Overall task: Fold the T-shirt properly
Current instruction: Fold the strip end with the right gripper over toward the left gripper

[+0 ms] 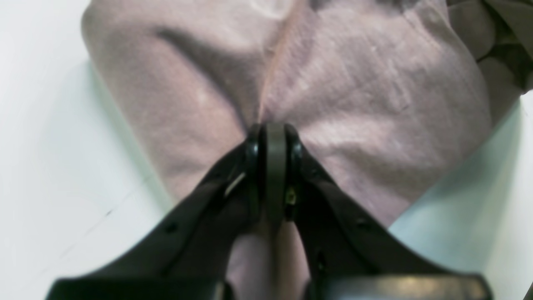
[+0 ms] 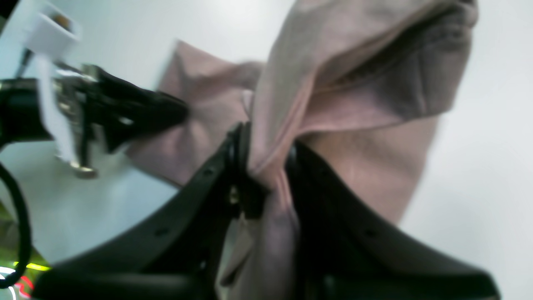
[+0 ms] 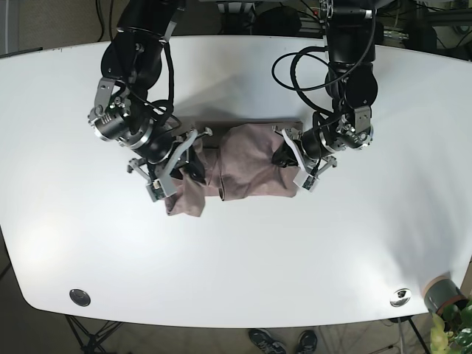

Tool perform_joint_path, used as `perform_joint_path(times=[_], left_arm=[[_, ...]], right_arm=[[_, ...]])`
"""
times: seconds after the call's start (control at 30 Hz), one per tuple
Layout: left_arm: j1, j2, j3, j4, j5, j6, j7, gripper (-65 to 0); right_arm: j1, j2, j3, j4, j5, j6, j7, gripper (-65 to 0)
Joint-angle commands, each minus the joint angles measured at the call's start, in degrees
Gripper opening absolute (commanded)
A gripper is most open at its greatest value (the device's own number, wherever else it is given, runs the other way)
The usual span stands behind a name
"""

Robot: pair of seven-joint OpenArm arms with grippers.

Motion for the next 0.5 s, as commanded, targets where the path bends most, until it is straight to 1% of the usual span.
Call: perform_joint_path(times=[0.0,0.13,0.3,0.47], left_arm=[[0.4,0.1,0.4,-0.3,2.7,0.2,3.9,-65.0],[0.3,0.1,0.3,-0.3,2.8,0.1,3.9,-65.0],[0.4,-0.1,0.2,-0.4,2.7,0.0,3.9,-65.0],[0.5,-0.2,0.2,-0.1,2.6,0.0,3.9,-65.0]], right_arm=[[1.5,-0.1,-3.0,-2.6,1.0,-0.13,4.6,-62.8],[3.3,-0.1,-4.8,-7.0,1.1,-0.13,7.9,-62.8],[4.7,-0.1,-7.0,-10.1,1.2,-0.13,8.6,-62.8],[4.6,-0.1,-11.1,-11.4,1.2,-0.22,11.3,-62.8]])
